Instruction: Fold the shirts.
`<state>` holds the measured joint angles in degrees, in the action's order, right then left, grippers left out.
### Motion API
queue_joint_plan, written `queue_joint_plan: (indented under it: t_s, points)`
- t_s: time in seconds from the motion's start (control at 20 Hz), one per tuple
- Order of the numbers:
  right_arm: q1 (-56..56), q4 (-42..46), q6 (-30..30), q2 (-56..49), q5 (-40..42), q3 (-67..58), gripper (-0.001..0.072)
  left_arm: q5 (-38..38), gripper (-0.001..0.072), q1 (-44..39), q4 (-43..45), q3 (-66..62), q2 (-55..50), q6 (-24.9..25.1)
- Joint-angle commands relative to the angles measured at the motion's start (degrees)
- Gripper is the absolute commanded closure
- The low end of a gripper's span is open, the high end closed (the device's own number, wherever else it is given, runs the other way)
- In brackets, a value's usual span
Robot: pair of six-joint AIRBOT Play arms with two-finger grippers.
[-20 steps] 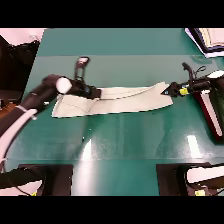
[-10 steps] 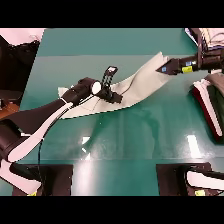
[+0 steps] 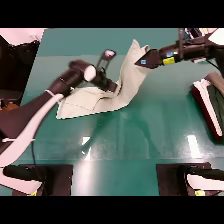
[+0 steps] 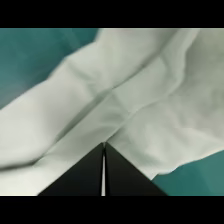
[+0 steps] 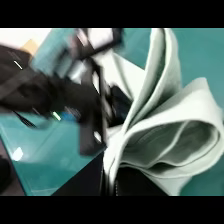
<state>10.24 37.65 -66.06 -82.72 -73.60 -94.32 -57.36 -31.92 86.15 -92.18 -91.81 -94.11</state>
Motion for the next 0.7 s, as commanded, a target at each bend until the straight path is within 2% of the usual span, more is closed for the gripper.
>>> queue_joint_plan:
  t_s: [0.0,0.2,0.35,0.5,0.65]
  points:
    - [4.8,-0.1,-2.0,-5.0,0.1,-5.9,0.0698,-10.8,0.0678,6.2,7.8,-0.9,7.8,0.1]
    - [11.6,-0.1,-2.7,-13.0,0.6,-13.4,0.0698,-13.9,0.0678,15.1,10.6,-0.9,19.2,0.0]
    - [17.3,-0.1,-3.0,-18.6,4.1,-18.3,0.0698,-14.6,0.0678,19.6,11.2,-0.9,26.3,0.1]
    - [22.8,-0.2,-3.0,-23.8,7.4,-23.1,0.0697,-18.7,0.0677,21.6,13.2,-0.8,30.2,1.8]
    - [27.1,-0.1,-2.9,-26.3,13.4,-21.5,0.0697,-23.3,0.0678,21.6,14.3,-0.8,31.1,3.0]
